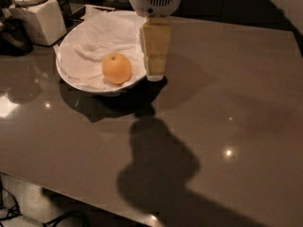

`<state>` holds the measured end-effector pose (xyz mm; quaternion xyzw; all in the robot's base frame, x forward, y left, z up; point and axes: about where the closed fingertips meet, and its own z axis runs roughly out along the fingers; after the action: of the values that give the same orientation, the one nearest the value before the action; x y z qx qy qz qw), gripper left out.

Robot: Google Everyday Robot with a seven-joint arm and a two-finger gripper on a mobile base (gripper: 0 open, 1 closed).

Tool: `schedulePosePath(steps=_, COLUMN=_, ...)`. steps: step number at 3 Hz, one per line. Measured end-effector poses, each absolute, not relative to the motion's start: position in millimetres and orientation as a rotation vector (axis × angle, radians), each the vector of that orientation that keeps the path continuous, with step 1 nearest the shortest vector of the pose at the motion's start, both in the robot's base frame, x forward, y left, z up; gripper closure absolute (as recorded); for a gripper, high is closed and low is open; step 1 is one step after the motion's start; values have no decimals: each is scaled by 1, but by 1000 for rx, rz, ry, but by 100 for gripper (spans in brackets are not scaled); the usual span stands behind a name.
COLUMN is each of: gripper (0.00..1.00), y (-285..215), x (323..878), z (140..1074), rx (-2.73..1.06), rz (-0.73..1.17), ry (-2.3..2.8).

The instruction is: Pick orange from white bowl

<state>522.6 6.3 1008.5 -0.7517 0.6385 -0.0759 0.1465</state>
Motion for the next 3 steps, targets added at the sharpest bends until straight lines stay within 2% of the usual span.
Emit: schedulePosePath(steps=3, gripper=0, y=38, x=573, z=991, rx=-1968, rz=53, ry=1983)
